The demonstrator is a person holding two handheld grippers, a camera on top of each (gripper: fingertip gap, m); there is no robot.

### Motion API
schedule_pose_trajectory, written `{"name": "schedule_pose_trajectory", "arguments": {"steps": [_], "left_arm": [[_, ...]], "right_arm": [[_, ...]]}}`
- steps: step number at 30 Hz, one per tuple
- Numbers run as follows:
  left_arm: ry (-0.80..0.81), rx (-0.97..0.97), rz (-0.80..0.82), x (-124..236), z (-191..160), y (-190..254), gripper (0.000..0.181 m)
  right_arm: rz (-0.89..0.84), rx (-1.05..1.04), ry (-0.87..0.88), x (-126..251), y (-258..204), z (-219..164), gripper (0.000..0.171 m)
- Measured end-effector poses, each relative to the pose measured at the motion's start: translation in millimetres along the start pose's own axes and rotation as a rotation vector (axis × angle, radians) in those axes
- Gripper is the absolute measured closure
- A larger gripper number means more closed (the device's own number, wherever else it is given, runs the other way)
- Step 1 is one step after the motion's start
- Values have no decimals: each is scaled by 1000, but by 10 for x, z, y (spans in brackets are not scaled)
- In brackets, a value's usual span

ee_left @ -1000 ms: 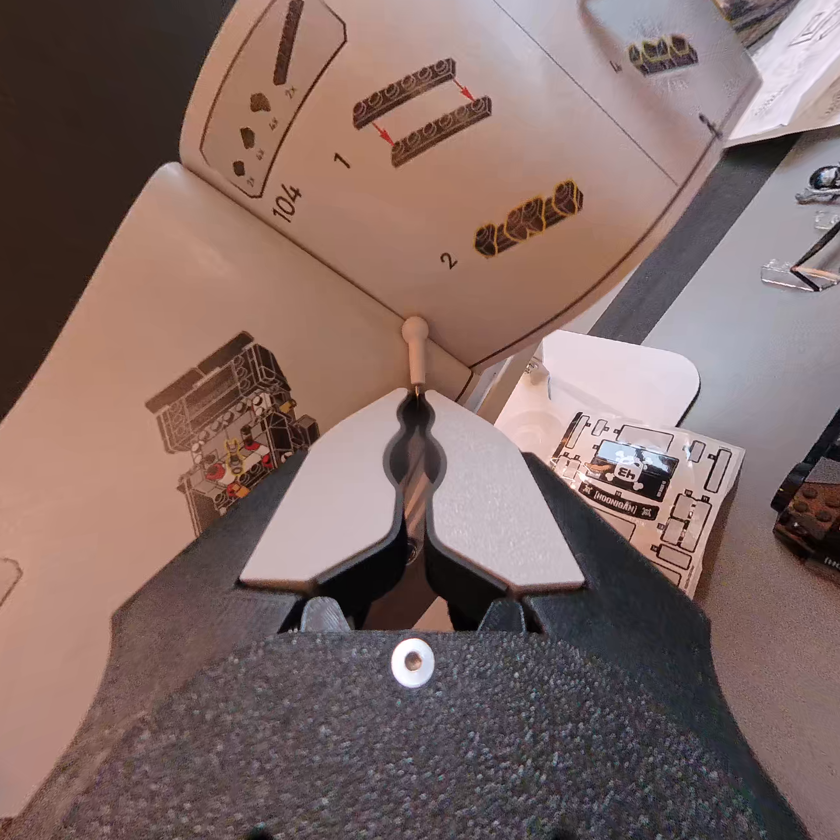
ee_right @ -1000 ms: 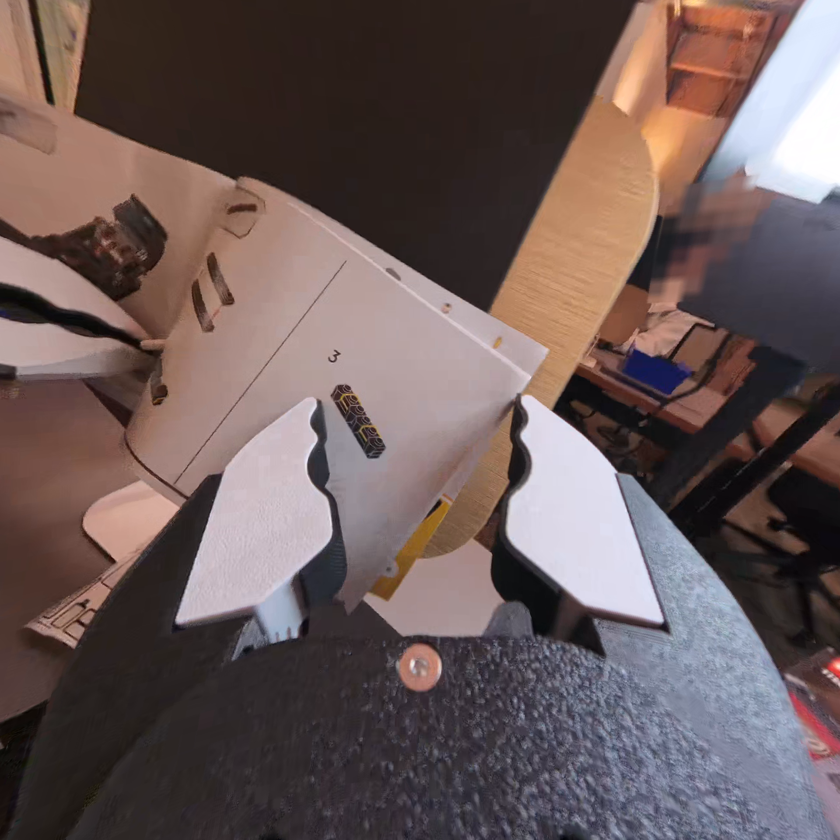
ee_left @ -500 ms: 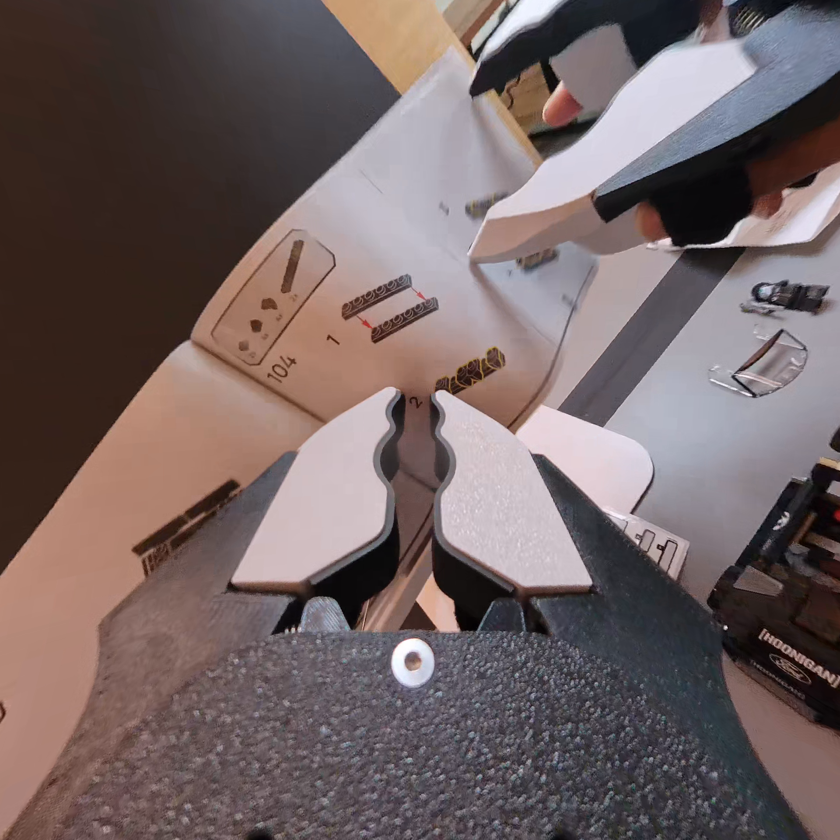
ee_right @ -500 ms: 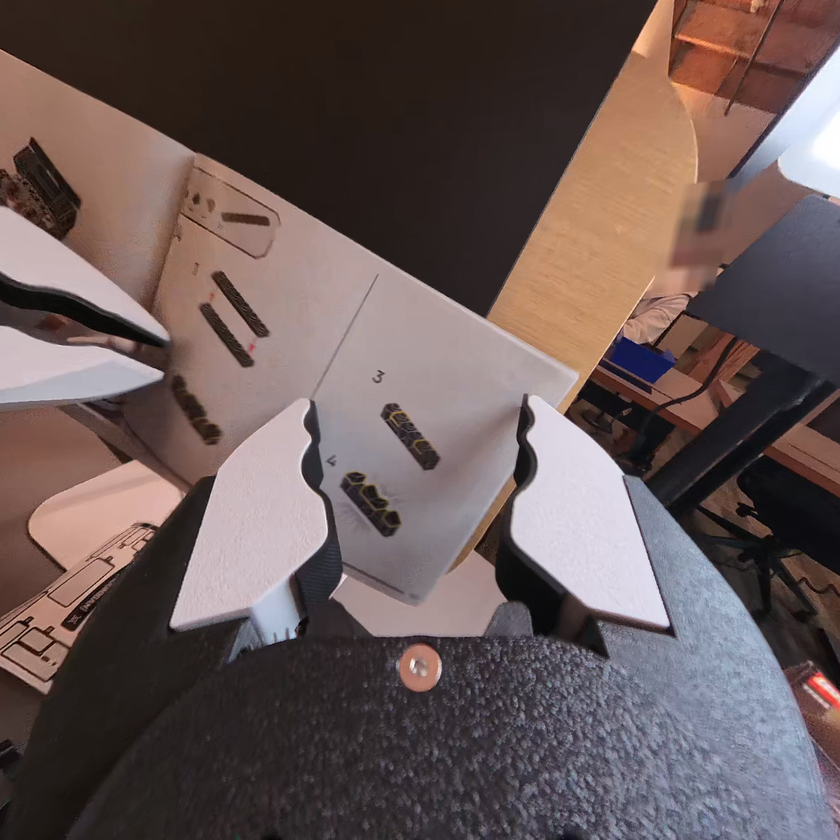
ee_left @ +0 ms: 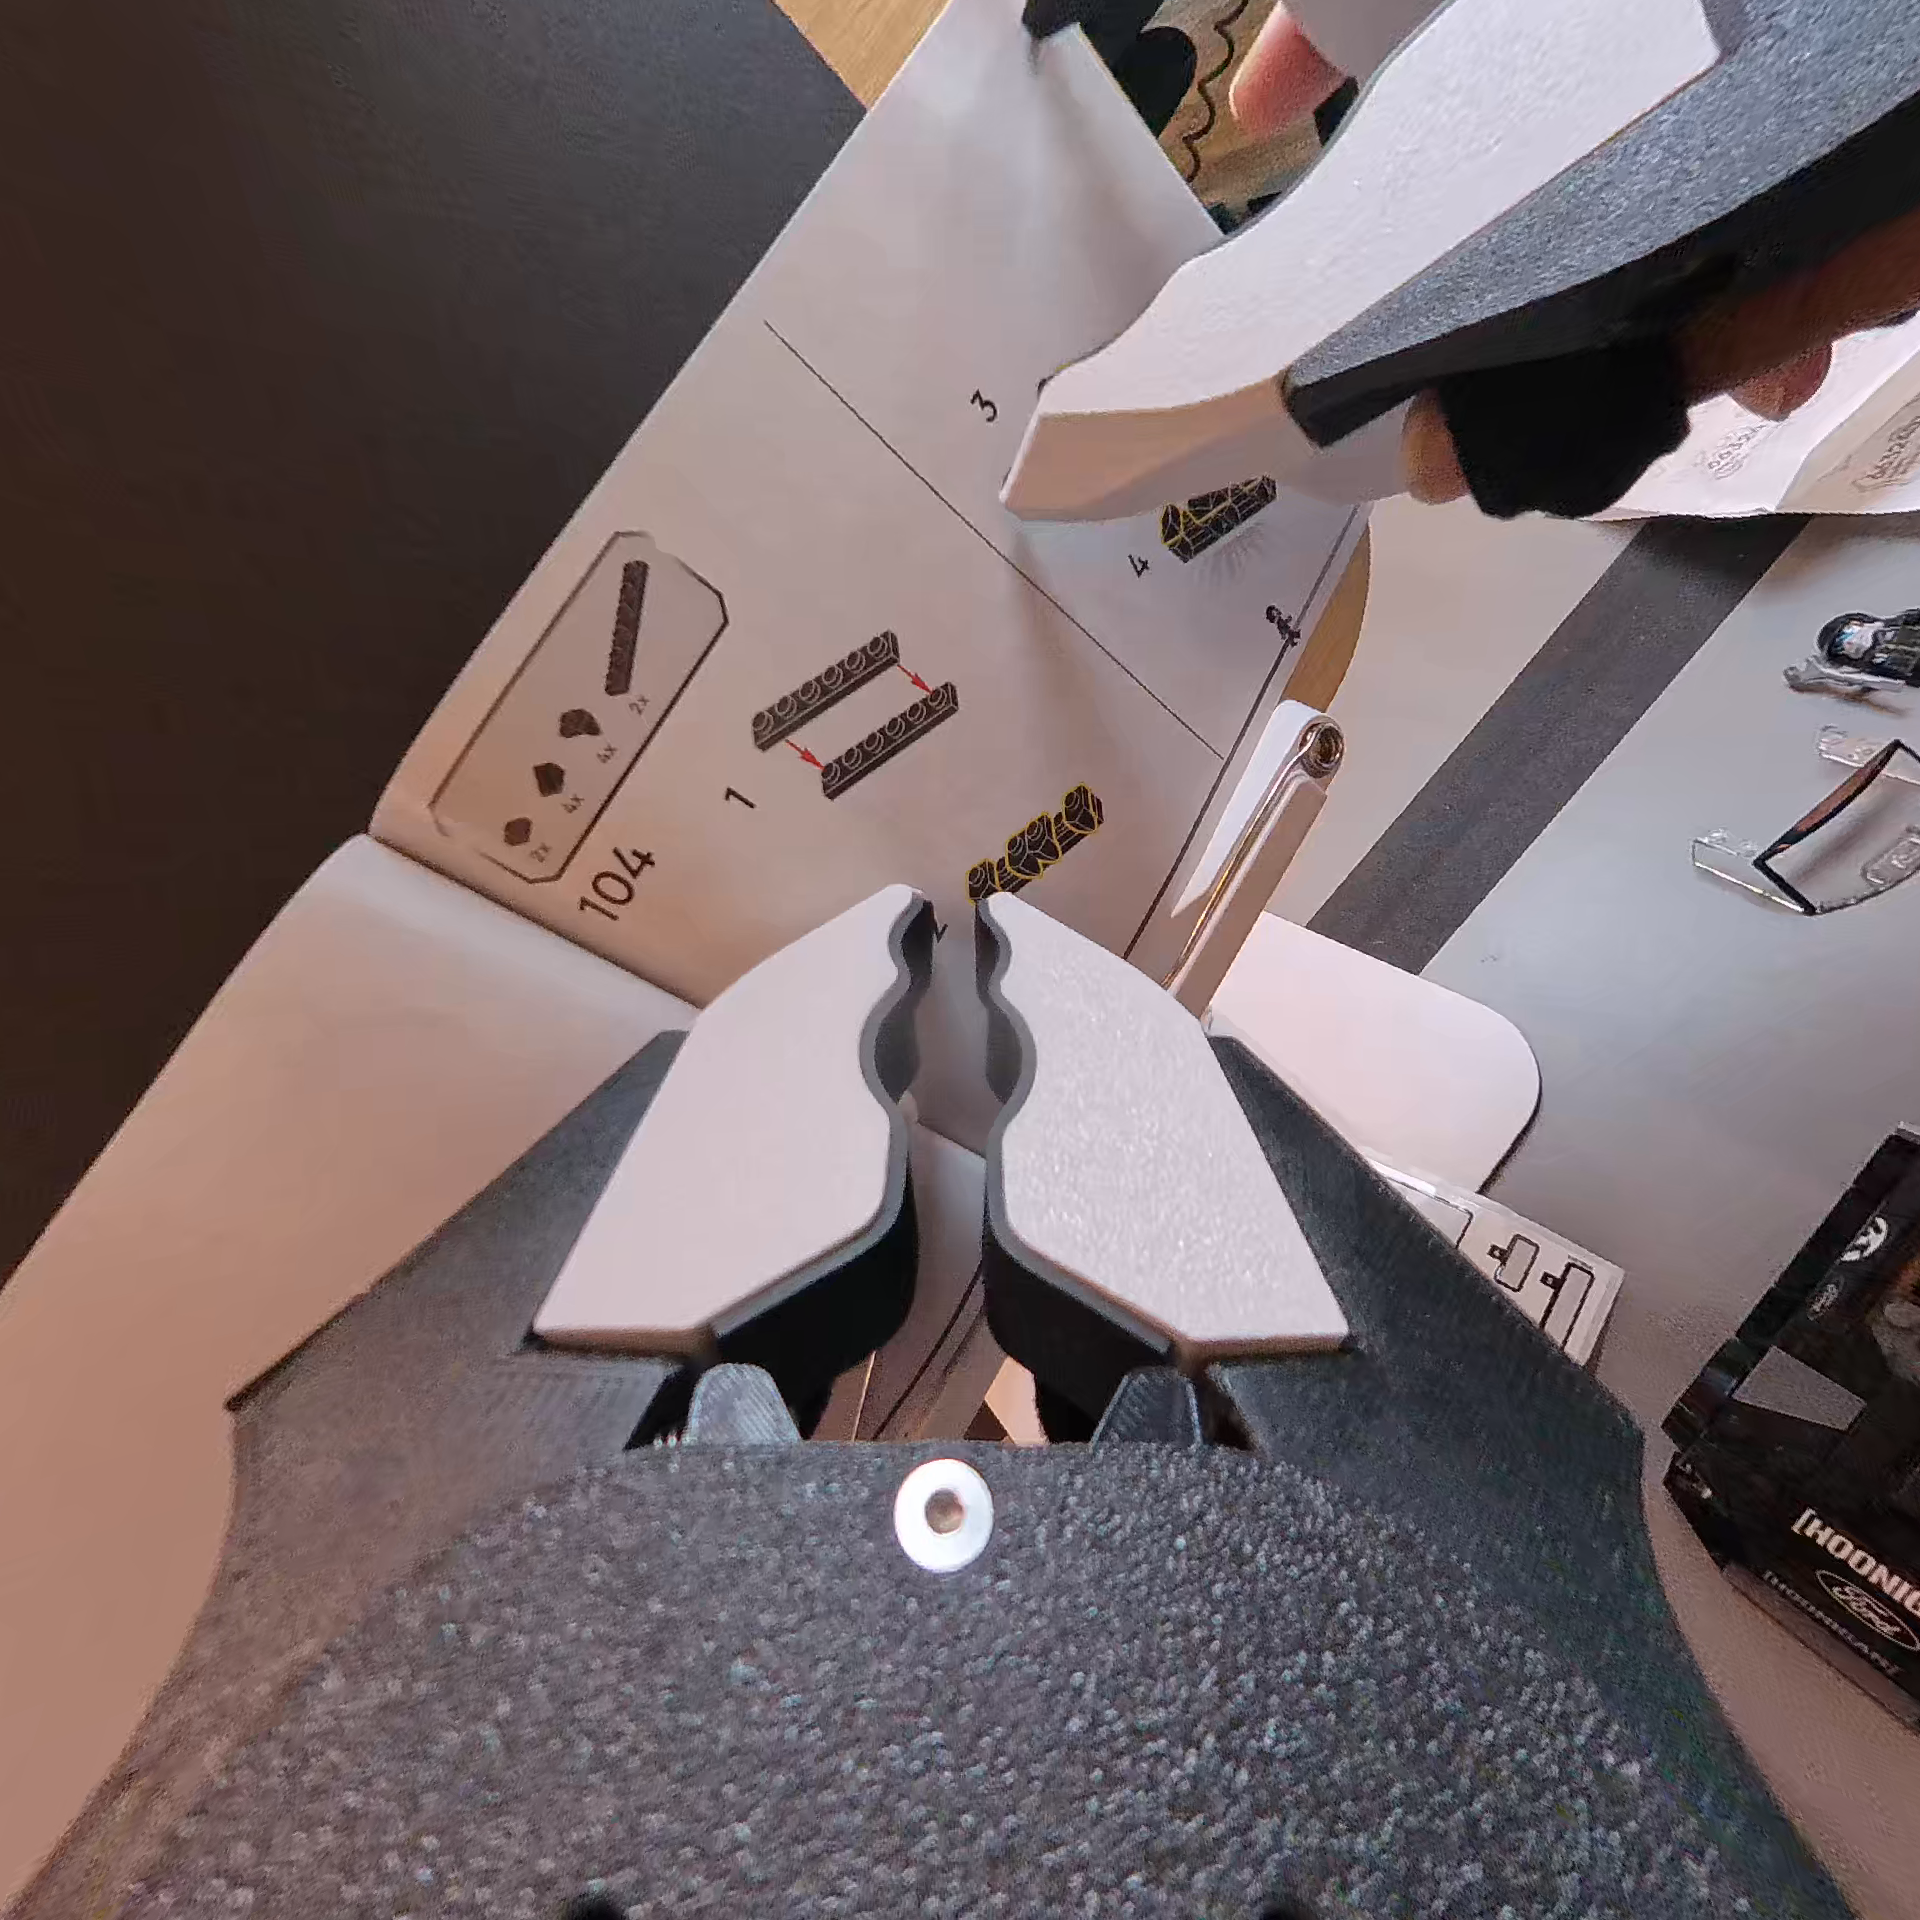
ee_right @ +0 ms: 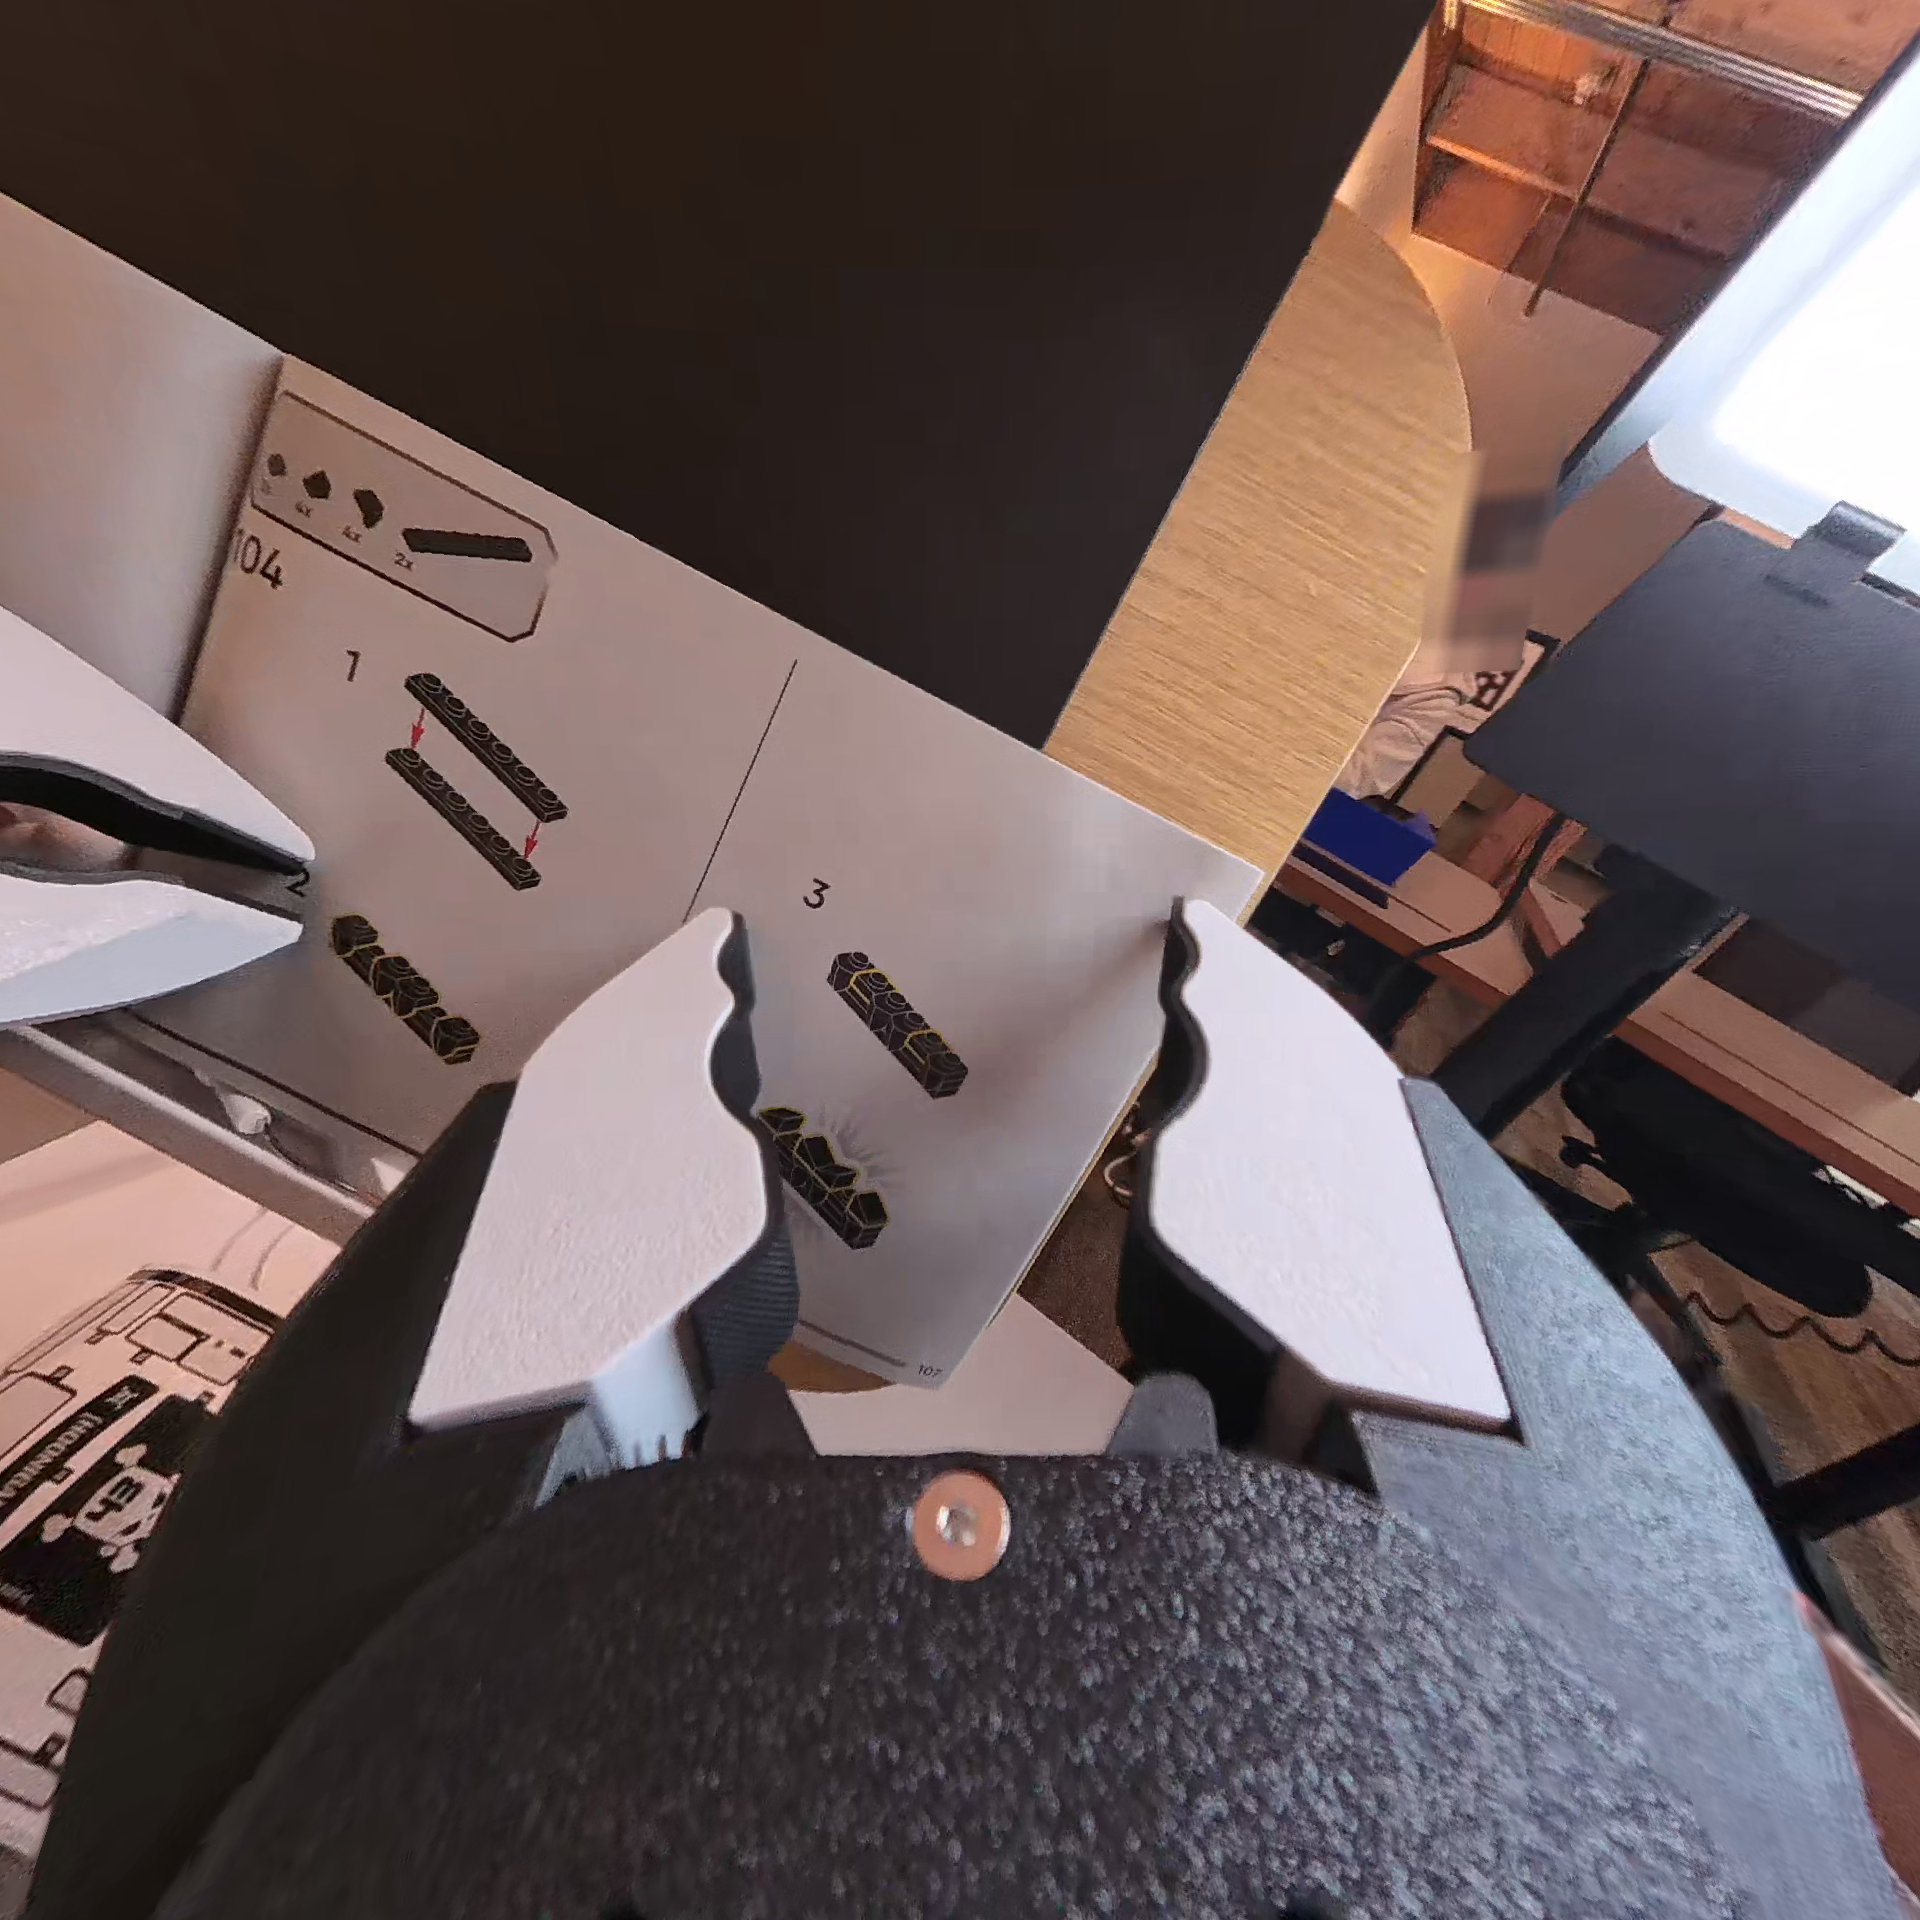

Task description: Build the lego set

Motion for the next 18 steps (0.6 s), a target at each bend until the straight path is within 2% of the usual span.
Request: {"name": "schedule_pose_trajectory", "arguments": {"steps": [4, 6, 7, 9, 14, 18], "left_arm": [[1, -4, -1, 1, -10, 15, 176], [4, -17, 6, 1, -14, 26, 177], [4, -26, 9, 2, -14, 33, 177], [4, -35, 14, 5, -11, 42, 177], [23, -34, 36, 44, -6, 46, 178], [105, 31, 16, 198, 90, 63, 170]], "right_arm": [[-8, -12, -4, -30, -4, -62, 121], [1, -2, -10, -47, -23, -97, 140], [18, -1, -15, -52, -36, -110, 155], [54, -6, -20, -53, -66, -118, 166], [62, 18, 14, 53, -121, -44, 171], [64, 61, 50, 253, -174, 22, 167]]}}
Point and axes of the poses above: each gripper's, where its closed fingertips meet, x back along the fingers, z out of its top, y = z × x across the jaws, the point moved 5 cm from there along x, back along the fingers, and after that the axes turned 9 degrees about -x, right-handed, at the moved point
